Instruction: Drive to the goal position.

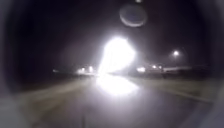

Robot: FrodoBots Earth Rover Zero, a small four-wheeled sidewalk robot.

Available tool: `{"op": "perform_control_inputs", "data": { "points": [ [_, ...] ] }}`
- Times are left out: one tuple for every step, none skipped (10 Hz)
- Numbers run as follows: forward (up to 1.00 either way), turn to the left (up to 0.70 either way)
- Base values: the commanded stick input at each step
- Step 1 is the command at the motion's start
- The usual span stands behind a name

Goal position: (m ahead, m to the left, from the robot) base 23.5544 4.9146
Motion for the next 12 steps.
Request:
{"op": "perform_control_inputs", "data": {
  "points": [
    [1.00, 0.03],
    [1.00, 0.03],
    [1.00, 0.03],
    [1.00, 0.03],
    [1.00, 0.03],
    [1.00, 0.04],
    [1.00, 0.04],
    [1.00, 0.06],
    [1.00, 0.19],
    [1.00, 0.22],
    [1.00, 0.08],
    [1.00, 0.05]
  ]
}}
